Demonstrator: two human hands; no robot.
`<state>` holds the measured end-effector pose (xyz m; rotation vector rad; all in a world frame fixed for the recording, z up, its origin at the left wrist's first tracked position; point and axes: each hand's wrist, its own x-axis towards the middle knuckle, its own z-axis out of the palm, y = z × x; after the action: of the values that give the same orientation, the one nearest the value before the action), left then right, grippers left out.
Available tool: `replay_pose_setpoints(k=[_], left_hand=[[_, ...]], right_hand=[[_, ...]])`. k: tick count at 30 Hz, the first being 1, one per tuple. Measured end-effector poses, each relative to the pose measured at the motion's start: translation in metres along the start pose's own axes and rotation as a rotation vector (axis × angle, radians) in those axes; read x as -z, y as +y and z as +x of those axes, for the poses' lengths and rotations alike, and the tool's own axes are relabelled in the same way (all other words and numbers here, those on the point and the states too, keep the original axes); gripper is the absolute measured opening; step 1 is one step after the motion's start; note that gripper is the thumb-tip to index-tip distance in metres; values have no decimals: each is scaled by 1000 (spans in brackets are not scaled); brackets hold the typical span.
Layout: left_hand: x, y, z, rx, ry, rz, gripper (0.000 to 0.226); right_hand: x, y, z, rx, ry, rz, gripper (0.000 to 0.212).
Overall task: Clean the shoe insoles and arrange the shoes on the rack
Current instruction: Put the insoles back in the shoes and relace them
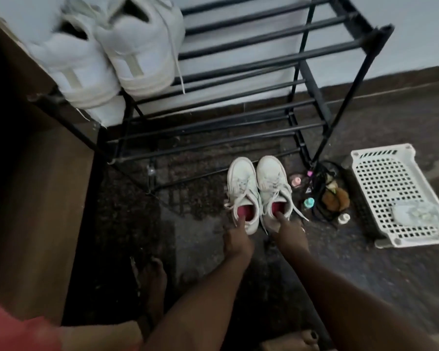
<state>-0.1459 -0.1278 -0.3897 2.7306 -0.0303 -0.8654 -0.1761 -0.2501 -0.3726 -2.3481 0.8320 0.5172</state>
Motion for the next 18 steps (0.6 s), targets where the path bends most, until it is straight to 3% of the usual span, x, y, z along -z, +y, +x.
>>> replay_pose_setpoints(k=[4,8,13,18], left_hand=[[-8,8,21,32,71,68,53],[-8,15,32,33,36,-20,31],[-7,7,12,-41,83,-57,32],[2,-3,-24,-39,88,-103,33]], right_hand=[[-15,2,24,15,16,11,27],[-18,0,30,-5,64,-11,22],[-21,-6,11,-63,144,181,23],[-13,-13,-25,-27,178,196,20]])
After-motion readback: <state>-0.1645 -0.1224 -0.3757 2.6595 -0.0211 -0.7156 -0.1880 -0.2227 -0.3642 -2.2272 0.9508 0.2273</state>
